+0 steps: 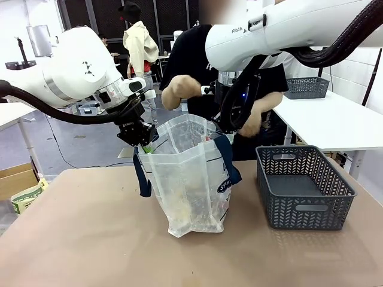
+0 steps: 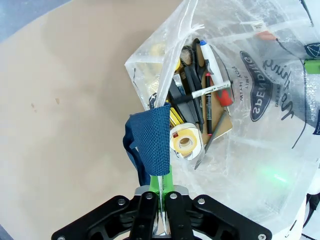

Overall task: Transfer purchased items from the store into the shopping bag.
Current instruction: Move the Reusable shopping bag to the right side of the table.

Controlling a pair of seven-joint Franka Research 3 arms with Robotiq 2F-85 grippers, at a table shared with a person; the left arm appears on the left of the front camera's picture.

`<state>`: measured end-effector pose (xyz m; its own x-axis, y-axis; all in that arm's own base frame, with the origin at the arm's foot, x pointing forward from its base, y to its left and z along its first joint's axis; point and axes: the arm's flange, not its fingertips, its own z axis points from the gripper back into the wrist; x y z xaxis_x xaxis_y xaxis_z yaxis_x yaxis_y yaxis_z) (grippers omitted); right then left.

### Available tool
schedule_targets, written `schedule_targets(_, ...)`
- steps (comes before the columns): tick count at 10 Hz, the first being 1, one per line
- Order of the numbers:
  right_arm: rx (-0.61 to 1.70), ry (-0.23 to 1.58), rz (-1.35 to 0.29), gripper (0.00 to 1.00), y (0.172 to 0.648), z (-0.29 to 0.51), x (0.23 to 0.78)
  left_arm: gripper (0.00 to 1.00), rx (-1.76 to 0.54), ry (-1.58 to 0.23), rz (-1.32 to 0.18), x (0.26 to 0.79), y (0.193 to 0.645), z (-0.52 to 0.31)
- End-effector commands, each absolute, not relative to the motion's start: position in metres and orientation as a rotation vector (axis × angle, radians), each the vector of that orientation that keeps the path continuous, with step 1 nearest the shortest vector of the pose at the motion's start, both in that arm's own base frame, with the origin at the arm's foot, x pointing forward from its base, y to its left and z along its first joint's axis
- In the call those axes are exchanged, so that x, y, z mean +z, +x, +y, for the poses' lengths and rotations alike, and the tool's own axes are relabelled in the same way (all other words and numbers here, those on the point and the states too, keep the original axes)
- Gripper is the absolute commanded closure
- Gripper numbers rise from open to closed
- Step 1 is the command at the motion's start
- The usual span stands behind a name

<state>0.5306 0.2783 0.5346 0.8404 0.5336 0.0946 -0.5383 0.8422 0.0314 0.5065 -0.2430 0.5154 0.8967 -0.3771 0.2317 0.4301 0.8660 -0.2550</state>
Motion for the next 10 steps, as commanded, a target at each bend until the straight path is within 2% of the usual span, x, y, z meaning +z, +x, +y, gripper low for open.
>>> schedule_targets(1, 0.561, 0.059, -0.081, 1.0, 0.5304, 0.278, 0.5338, 1.0, -0.413, -0.306, -0.186, 0.5141, 0.5044, -0.2419)
schedule_targets(10, 0.561, 0.059, -0.081, 1.0, 0.5304, 0.278, 0.5338, 1.0, -0.413, -0.306, -0.186, 0.5141, 0.5044, -0.2419)
